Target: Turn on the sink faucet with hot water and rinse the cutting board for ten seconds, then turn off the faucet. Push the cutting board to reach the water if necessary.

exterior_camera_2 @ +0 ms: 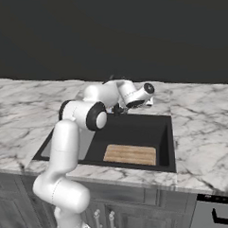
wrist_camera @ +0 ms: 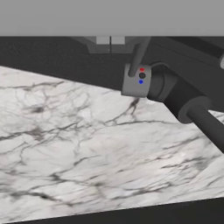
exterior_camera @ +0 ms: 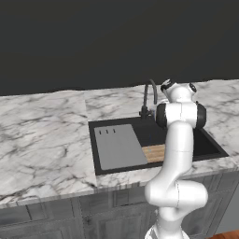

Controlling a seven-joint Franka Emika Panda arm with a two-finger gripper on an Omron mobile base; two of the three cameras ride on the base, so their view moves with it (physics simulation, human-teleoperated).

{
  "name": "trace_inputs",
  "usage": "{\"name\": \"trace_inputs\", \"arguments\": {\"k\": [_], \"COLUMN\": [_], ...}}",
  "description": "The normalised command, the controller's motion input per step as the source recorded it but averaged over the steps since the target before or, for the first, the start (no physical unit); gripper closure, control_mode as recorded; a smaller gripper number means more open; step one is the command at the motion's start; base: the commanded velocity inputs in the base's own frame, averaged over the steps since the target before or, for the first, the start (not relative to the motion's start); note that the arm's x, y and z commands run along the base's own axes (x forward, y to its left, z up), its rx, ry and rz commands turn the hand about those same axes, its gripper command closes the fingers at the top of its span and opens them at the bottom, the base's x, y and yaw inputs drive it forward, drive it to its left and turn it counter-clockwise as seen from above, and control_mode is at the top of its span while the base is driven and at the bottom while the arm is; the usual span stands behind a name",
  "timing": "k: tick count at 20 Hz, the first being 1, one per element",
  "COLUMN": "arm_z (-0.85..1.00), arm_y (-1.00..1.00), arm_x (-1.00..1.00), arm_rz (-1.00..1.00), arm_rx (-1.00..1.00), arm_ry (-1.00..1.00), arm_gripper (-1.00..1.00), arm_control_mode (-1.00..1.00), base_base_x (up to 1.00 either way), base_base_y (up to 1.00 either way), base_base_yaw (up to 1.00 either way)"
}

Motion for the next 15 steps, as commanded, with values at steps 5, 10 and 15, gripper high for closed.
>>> {"name": "trace_inputs", "arguments": {"k": [5,10,15], "arm_z": [-0.08,-0.1,-0.1], "arm_y": [0.29,0.32,0.32], "arm_x": [0.0,0.0,0.0], "arm_rz": [0.0,0.0,0.0], "arm_rx": [0.0,0.0,0.0], "arm_ry": [0.0,0.0,0.0], "arm_gripper": [1.0,1.0,1.0], "arm_control_mode": [-1.0,-1.0,-1.0], "base_base_x": [0.0,0.0,0.0], "base_base_y": [0.0,0.0,0.0], "base_base_yaw": [0.0,0.0,0.0]}}
